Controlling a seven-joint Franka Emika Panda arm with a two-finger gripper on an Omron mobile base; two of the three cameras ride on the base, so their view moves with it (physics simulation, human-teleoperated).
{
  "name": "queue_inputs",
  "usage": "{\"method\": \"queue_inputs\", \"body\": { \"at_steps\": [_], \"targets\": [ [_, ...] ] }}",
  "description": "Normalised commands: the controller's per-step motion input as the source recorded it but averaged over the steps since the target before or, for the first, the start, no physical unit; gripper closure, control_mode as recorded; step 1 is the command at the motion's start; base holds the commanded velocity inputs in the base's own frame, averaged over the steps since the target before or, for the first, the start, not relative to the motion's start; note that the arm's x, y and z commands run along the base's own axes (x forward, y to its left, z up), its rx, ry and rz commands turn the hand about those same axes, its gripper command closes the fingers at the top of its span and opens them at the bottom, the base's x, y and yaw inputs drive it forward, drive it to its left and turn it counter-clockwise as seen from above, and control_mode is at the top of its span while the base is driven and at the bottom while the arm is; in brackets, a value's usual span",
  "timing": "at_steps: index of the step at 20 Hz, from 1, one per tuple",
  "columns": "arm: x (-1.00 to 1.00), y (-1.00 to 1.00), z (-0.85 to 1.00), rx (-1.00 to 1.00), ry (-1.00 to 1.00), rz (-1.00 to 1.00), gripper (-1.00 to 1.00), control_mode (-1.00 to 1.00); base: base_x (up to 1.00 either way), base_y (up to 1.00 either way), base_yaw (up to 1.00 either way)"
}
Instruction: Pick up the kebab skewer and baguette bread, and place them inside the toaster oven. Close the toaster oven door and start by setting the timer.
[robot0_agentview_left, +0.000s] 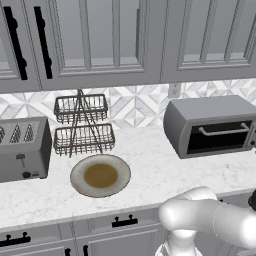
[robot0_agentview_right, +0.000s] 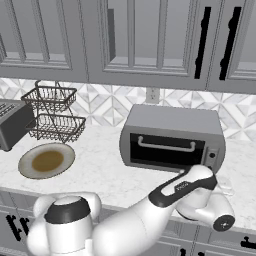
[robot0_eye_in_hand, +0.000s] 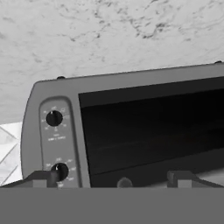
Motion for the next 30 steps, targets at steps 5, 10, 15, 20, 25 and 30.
{"method": "queue_inputs", "body": {
  "at_steps": [5,10,15,20,25,30],
  "targets": [
    [0.23,-0.04,-0.05,0.14,-0.01,-0.05,-1.00,-1.00,0.00,0.00,0.00],
    [0.04,-0.12,-0.18,0.03,-0.02,-0.01,-1.00,-1.00,0.00,0.00,0.00],
    [0.01,-0.16,-0.18,0.00,-0.04,0.00,-1.00,-1.00,0.00,0.00,0.00],
    [0.13,-0.02,-0.02,0.00,-0.05,0.00,-1.00,-1.00,0.00,0.00,0.00],
    [0.15,0.00,-0.03,-0.04,-0.01,0.00,-1.00,-1.00,0.00,0.00,0.00],
    [0.12,-0.05,-0.08,-0.07,0.00,0.00,-1.00,-1.00,0.00,0.00,0.00]
  ]
}}
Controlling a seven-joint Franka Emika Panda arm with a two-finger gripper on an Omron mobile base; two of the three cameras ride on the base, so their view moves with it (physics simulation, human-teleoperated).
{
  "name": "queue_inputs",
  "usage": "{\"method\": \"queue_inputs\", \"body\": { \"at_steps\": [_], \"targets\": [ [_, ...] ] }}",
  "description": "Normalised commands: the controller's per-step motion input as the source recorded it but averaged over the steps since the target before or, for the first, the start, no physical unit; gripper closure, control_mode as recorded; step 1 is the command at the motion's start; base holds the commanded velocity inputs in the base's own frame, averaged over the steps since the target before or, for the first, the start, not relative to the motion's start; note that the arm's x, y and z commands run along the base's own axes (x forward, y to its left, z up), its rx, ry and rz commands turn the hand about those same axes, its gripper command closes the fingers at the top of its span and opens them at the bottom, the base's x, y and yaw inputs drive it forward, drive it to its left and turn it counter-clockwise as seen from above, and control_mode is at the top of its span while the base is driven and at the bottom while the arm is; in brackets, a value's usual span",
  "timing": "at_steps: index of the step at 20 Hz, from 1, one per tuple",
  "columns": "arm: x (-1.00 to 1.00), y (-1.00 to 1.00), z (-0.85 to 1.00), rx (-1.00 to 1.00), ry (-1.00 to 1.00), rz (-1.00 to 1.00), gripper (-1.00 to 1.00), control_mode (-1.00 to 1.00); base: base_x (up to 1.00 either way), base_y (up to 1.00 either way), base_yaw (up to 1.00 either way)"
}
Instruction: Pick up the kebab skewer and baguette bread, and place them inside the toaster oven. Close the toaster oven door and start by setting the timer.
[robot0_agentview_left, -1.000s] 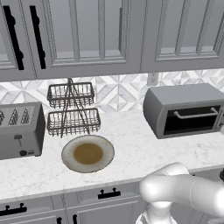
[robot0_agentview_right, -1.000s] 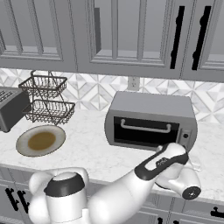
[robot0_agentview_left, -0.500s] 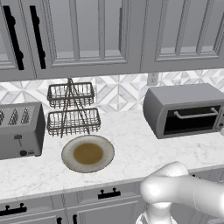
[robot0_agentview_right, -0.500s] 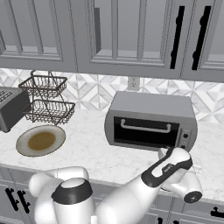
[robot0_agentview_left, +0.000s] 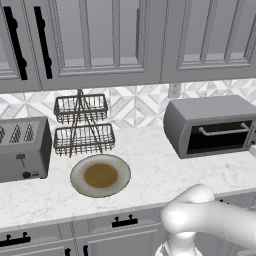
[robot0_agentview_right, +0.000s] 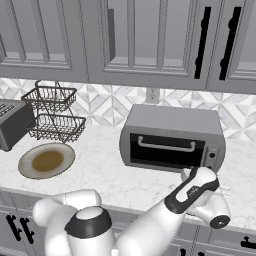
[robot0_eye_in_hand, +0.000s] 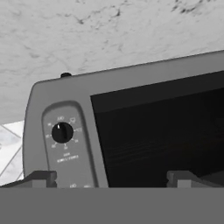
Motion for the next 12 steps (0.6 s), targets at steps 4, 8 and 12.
{"method": "queue_inputs", "body": {
  "at_steps": [4,8,12],
  "targets": [
    [0.03,-0.15,-0.10,-0.09,0.00,0.00,-1.00,-1.00,0.00,0.00,0.00],
    [0.01,-0.12,-0.14,-0.07,0.00,0.00,-1.00,-1.00,0.00,0.00,0.00],
    [0.06,-0.05,-0.04,-0.04,0.00,0.00,-1.00,-1.00,0.00,0.00,0.00]
  ]
}}
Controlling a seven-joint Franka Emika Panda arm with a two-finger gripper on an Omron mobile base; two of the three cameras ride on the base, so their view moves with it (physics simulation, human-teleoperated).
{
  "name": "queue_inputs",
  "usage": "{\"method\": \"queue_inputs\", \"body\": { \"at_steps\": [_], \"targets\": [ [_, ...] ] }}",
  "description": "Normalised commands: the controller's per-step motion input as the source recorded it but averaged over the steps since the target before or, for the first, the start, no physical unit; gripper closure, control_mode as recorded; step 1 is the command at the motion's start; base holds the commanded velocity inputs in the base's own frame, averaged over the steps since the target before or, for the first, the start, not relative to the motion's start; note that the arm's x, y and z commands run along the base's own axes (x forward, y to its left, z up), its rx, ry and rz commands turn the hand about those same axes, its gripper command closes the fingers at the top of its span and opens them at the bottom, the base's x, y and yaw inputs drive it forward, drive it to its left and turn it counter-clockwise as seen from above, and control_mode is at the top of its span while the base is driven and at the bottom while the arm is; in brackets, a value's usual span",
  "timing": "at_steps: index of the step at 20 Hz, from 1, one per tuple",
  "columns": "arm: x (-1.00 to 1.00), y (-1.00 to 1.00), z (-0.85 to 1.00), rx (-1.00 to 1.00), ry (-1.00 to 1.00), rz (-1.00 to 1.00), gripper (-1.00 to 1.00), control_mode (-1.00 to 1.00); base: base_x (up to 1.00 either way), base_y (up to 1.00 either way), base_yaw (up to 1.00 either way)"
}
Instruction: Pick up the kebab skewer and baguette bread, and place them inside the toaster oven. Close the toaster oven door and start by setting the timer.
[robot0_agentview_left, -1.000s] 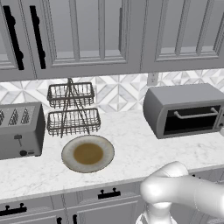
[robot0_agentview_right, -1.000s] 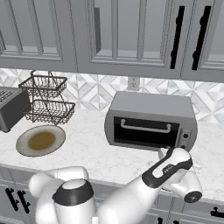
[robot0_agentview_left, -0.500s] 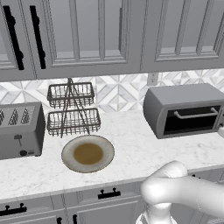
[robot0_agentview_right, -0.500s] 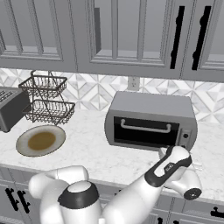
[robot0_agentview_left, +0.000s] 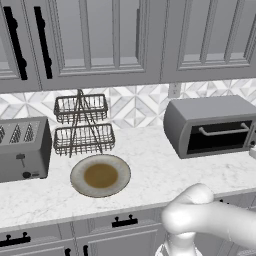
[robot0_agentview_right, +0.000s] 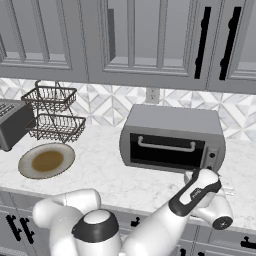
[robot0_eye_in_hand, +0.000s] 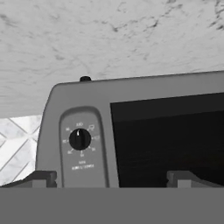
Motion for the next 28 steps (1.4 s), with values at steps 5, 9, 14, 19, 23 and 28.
{"method": "queue_inputs", "body": {
  "at_steps": [5,9,14,19,23,28],
  "targets": [
    [0.19,0.00,0.00,-0.01,0.00,0.00,-1.00,-1.00,0.00,0.00,0.00],
    [0.13,0.00,-0.04,0.00,0.00,0.00,-1.00,-1.00,0.00,0.00,0.00],
    [0.03,-0.01,-0.13,0.00,0.00,0.00,-1.00,-1.00,0.00,0.00,0.00],
    [0.07,-0.03,-0.14,0.00,0.00,0.00,-1.00,-1.00,0.00,0.00,0.00],
    [0.13,-0.02,-0.06,0.00,0.00,0.00,-1.00,-1.00,0.00,0.00,0.00],
    [0.06,-0.17,-0.04,0.00,-0.01,0.00,-1.00,-1.00,0.00,0.00,0.00]
  ]
}}
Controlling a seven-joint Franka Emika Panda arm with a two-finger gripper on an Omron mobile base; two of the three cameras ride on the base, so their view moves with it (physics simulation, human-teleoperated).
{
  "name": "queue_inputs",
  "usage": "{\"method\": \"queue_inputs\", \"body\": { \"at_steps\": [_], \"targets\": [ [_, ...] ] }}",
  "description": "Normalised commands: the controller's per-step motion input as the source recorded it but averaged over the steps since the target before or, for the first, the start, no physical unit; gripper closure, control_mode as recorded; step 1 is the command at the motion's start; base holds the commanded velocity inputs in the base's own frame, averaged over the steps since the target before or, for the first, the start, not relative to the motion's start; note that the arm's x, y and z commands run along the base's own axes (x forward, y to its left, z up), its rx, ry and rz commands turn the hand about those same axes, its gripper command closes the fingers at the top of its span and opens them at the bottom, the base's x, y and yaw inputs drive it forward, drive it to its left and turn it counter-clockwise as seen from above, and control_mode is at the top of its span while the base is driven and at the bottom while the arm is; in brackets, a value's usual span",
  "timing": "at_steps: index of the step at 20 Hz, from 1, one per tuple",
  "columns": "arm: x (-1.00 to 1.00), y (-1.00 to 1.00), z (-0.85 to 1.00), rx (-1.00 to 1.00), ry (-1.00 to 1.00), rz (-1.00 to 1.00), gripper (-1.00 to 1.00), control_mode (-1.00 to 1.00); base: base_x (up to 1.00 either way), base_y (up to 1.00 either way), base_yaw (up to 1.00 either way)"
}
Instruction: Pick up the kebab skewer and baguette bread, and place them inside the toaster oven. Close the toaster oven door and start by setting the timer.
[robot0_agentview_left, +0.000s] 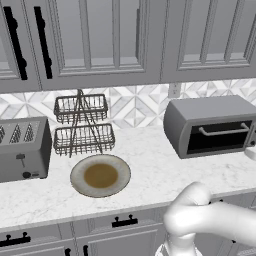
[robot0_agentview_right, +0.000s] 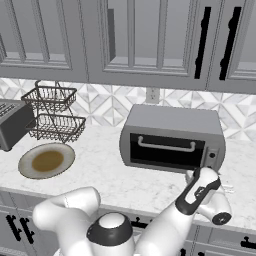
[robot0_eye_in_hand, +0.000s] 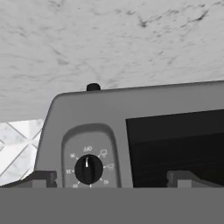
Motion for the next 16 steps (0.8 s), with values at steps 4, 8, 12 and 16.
{"method": "queue_inputs", "body": {
  "at_steps": [4,8,12,16],
  "targets": [
    [0.10,-0.24,-0.01,0.00,-0.02,0.00,-1.00,-1.00,0.00,0.00,0.00],
    [0.07,-0.02,-0.03,0.00,-0.03,0.00,-1.00,-1.00,0.00,0.00,0.00],
    [0.04,0.13,-0.08,-0.02,-0.04,0.00,-1.00,-1.00,0.00,0.00,0.00],
    [0.13,0.03,-0.06,-0.01,-0.03,0.00,-1.00,-1.00,0.00,0.00,0.00]
  ]
}}
